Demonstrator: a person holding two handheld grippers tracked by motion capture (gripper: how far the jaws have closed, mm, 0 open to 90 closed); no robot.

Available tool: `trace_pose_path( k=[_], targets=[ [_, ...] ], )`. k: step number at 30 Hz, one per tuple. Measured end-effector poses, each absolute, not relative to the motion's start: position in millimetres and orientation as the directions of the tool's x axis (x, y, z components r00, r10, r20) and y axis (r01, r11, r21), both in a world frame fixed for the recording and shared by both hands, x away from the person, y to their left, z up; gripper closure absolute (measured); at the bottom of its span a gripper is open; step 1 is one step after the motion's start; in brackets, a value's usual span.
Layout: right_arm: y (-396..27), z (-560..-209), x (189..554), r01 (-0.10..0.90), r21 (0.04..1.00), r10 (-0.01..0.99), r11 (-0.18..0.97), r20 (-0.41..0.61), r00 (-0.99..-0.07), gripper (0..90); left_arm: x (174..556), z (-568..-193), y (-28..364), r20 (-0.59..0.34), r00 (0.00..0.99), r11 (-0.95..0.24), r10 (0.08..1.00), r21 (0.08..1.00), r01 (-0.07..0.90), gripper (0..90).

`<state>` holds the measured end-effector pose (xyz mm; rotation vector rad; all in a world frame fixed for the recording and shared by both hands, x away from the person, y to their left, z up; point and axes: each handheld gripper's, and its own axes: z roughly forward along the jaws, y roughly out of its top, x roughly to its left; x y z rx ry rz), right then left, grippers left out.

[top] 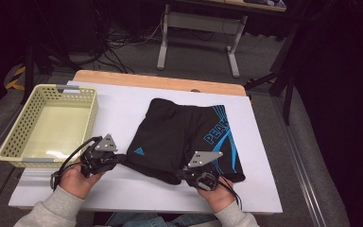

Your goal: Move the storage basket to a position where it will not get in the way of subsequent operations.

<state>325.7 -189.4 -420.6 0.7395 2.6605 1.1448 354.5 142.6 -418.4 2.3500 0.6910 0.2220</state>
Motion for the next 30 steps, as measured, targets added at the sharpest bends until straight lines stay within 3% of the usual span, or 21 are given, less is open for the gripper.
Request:
trace_pose_path(
  k=[2,6,12,21,28,30],
  targets=[
    [-190.4,-422.1,327.1,0.383,0.703,0.488,0.599,0.058,-0.871,80.8,355.8,-424.6,140.8,-0.057,0.856,-0.632,0.513,0.650,0.422,81.3],
    [-212.5,-413.4,329.5,0.399,0.743,0.532,0.537,0.069,-0.844,63.1,360.2,-422.1,144.4,-0.087,0.848,-0.583,0.524,0.689,0.431,59.4],
    [-276.0,-400.6,335.2,0.465,0.776,0.700,0.426,0.043,-0.713,57.6,367.7,-422.0,147.9,-0.120,0.832,-0.529,0.542,0.720,0.449,45.1],
    [-351.3,-418.5,334.3,0.627,0.707,0.875,0.327,0.024,-0.483,53.2,376.9,-424.8,144.1,-0.167,0.828,-0.488,0.536,0.739,0.465,38.3],
    [-360.8,-435.8,327.9,0.727,0.597,0.898,0.339,0.027,-0.440,49.5,379.1,-428.8,140.4,-0.167,0.827,-0.496,0.537,0.731,0.469,38.3],
    [-359.7,-433.8,324.0,0.747,0.577,0.905,0.331,0.029,-0.424,54.5,379.3,-429.2,140.6,-0.168,0.825,-0.495,0.540,0.729,0.473,38.4]
  ],
)
